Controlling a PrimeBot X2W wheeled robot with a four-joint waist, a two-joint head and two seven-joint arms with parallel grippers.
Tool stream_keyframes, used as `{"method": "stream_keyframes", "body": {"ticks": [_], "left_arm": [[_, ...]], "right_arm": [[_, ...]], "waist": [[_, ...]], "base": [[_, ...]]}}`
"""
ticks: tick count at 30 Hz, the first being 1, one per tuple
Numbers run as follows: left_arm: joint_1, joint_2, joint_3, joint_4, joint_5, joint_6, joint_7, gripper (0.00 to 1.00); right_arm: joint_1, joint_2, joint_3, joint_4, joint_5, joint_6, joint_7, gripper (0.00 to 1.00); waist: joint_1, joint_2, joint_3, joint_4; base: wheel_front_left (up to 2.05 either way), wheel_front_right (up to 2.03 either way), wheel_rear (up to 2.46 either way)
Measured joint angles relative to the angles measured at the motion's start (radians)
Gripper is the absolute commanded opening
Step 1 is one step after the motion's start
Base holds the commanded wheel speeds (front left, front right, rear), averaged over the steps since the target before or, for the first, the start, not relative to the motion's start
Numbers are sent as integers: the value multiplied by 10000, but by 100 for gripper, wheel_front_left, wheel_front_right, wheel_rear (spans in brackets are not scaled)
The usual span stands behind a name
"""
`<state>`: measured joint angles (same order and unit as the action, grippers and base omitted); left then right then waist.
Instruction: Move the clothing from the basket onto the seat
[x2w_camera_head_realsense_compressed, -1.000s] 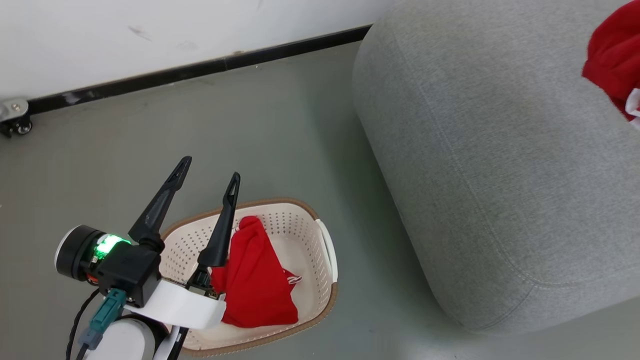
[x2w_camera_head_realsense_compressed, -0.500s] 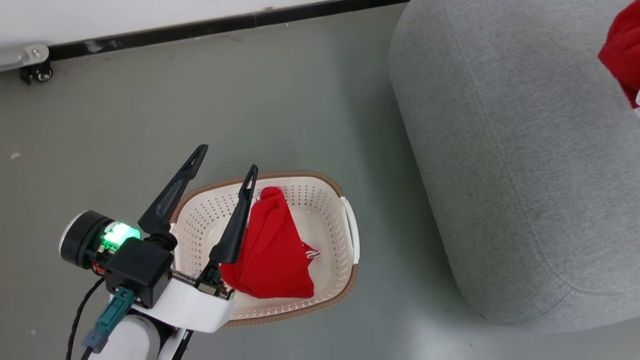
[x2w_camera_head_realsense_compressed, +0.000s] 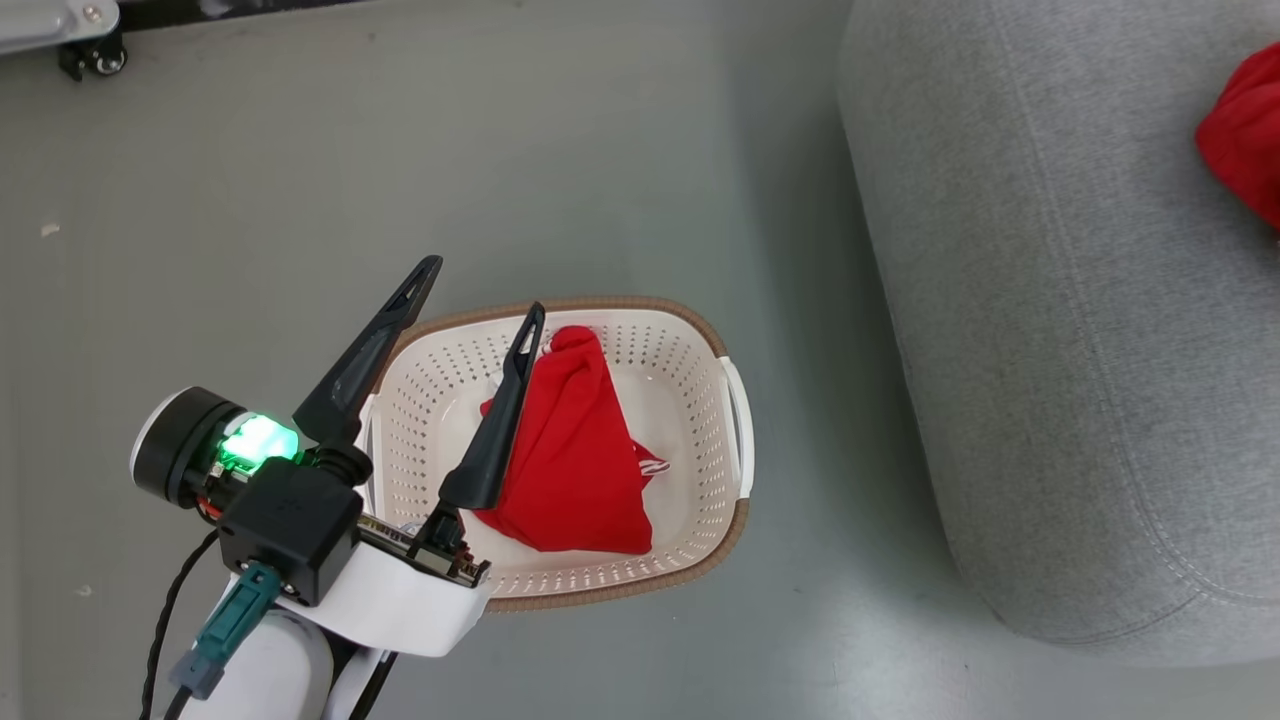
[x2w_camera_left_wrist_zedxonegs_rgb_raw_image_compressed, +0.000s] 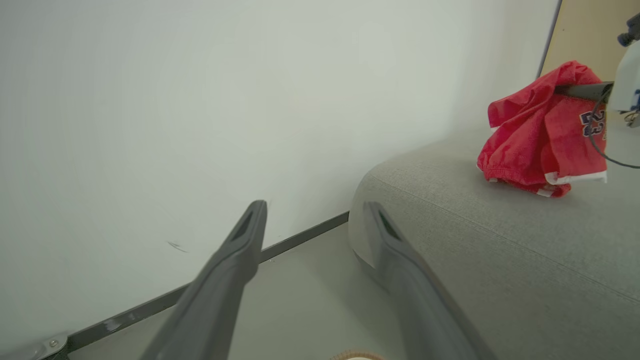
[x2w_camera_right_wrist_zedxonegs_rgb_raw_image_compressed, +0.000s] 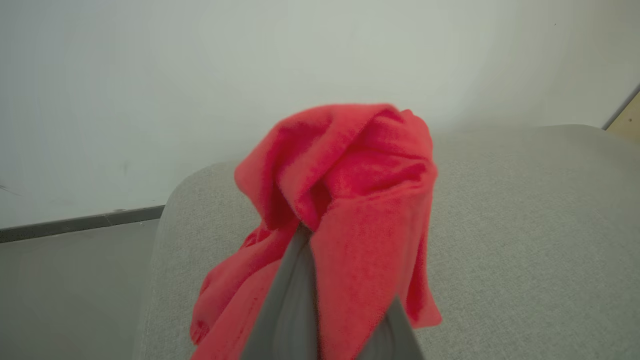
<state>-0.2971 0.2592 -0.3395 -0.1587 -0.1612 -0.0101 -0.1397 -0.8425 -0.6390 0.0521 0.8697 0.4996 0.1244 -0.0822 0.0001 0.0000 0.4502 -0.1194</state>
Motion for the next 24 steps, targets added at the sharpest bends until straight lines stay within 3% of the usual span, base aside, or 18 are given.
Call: {"method": "stream_keyframes", "body": {"ticks": [9,19,20,21,22,24], "left_arm": [[-208,6,-36,-8,67,-77,77,100],[-361,107,44,21,67,-77,77,100],[-361,107,52,29,67,-77,77,100],[-361,107,54,46,67,-77,77,100],[-362,107,52,59,65,-77,75,100],[-362,104,52,88,65,-77,75,100]], "right_arm": [[79,347,-40,821,-15,0,-268,0],[279,1225,228,1151,-132,0,-297,0],[279,1256,240,1168,-146,0,-326,5],[279,1290,263,1177,-146,0,-326,20],[279,1323,290,1195,-146,0,-326,28],[279,1361,330,1258,-148,0,-336,53]], "waist": [[0,0,337,144],[0,0,515,-24],[0,0,519,-53],[0,0,521,-84],[0,0,522,-113],[0,0,520,-170]], "base": [[0,0,0],[0,0,0],[0,0,0],[0,0,0],[0,0,0],[0,0,0]]}}
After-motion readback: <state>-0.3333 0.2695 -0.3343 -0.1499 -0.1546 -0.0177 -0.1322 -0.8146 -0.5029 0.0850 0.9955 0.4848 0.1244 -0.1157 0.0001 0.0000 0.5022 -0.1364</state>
